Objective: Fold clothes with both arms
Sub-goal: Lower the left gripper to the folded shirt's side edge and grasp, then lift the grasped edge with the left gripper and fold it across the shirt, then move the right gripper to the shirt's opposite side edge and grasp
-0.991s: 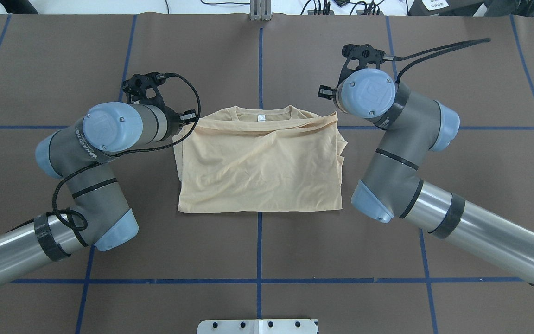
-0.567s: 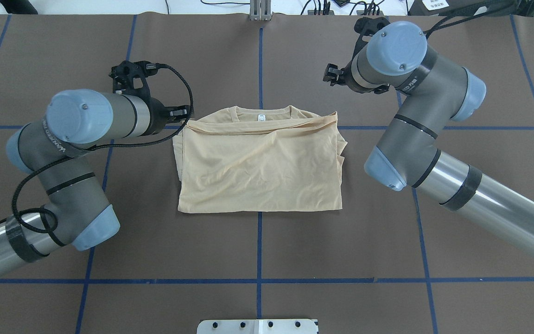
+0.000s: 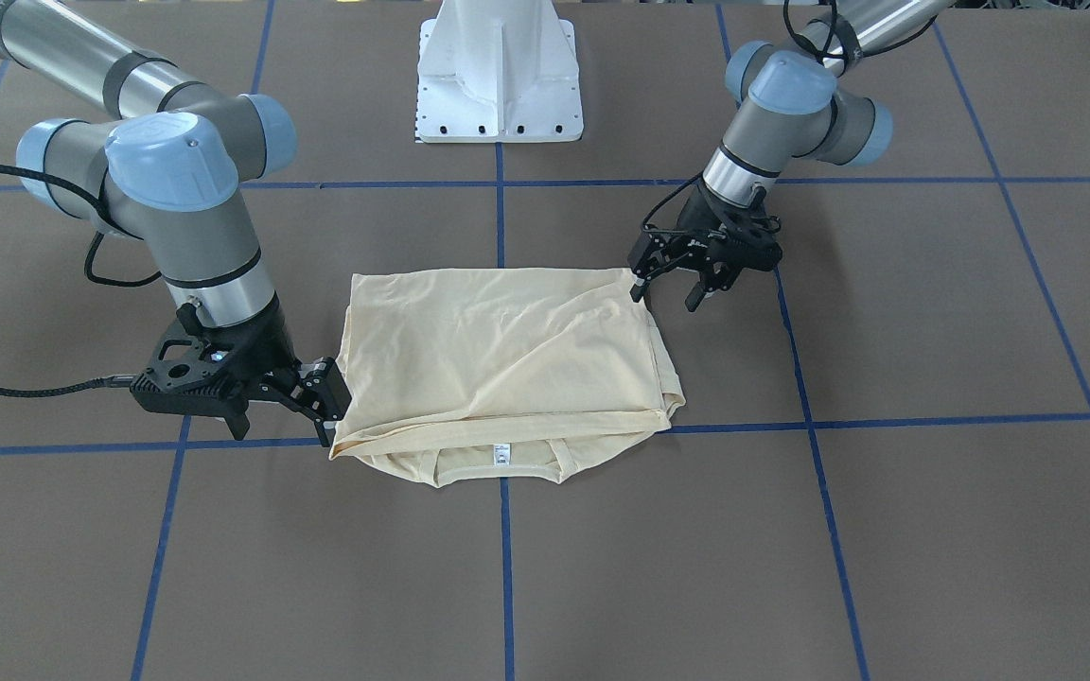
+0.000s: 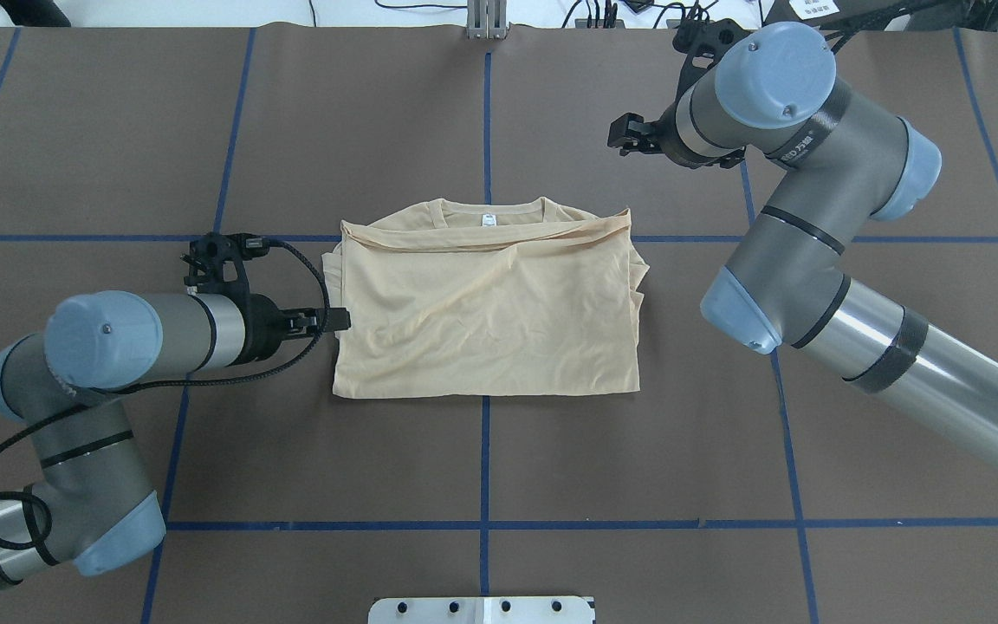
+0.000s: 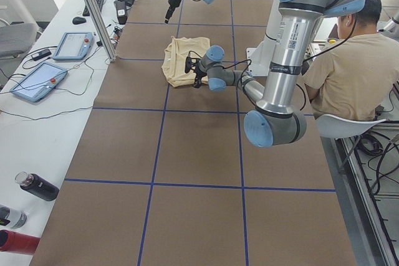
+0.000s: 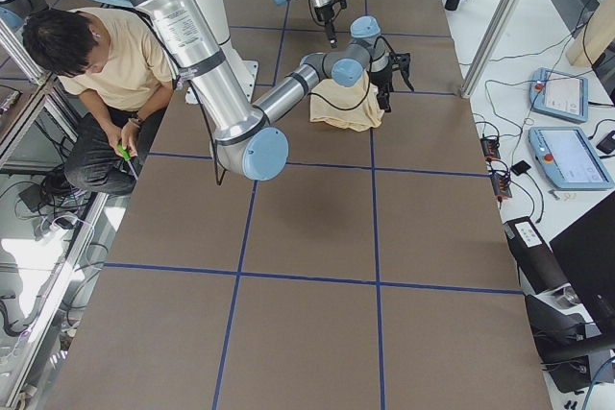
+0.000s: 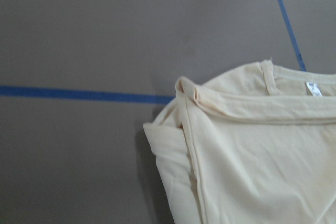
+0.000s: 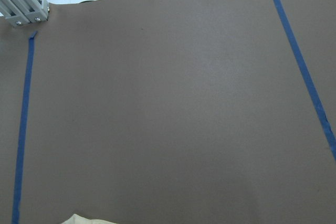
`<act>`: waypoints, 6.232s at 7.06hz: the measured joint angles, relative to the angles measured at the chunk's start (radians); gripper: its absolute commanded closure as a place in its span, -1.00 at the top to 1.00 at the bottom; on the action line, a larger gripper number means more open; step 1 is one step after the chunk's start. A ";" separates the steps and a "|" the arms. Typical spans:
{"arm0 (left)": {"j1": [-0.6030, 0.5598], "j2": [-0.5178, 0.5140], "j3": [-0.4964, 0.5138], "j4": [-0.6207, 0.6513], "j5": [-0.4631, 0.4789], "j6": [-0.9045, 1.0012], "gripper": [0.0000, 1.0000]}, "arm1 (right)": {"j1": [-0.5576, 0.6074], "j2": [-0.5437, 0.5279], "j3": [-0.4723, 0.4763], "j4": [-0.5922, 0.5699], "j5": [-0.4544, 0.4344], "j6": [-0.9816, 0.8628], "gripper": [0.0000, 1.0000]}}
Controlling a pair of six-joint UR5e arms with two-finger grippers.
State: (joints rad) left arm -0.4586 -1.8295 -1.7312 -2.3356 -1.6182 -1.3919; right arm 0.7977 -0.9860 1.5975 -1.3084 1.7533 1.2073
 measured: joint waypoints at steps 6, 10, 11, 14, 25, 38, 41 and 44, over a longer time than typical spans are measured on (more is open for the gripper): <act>0.073 -0.002 0.000 -0.001 0.029 -0.068 0.05 | 0.000 -0.001 0.001 0.000 0.000 0.000 0.99; 0.088 -0.002 -0.005 0.001 0.032 -0.074 -1.00 | 0.000 -0.001 0.001 0.000 0.000 0.001 0.99; 0.088 0.000 -0.010 0.002 0.032 -0.074 -1.00 | 0.000 -0.002 0.001 0.000 -0.001 0.001 0.99; 0.052 0.017 -0.010 0.007 0.030 -0.007 -1.00 | -0.001 -0.003 0.002 0.001 0.000 0.001 0.99; -0.415 -0.466 0.670 -0.063 -0.050 0.594 1.00 | -0.096 0.045 -0.008 -0.003 -0.038 0.107 0.95; -0.439 -0.382 0.591 -0.105 -0.146 0.604 1.00 | -0.319 0.290 -0.351 -0.004 -0.283 0.293 -1.00; -0.437 -0.383 0.591 -0.105 -0.146 0.597 1.00 | -0.326 0.193 -0.216 -0.006 -0.274 0.251 -1.00; -0.436 -0.384 0.590 -0.105 -0.146 0.594 1.00 | -0.401 -0.028 0.073 -0.013 -0.296 0.257 -1.00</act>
State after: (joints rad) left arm -0.8948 -2.2134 -1.1411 -2.4406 -1.7641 -0.7978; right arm 0.3970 -1.0141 1.6710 -1.3215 1.4568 1.4644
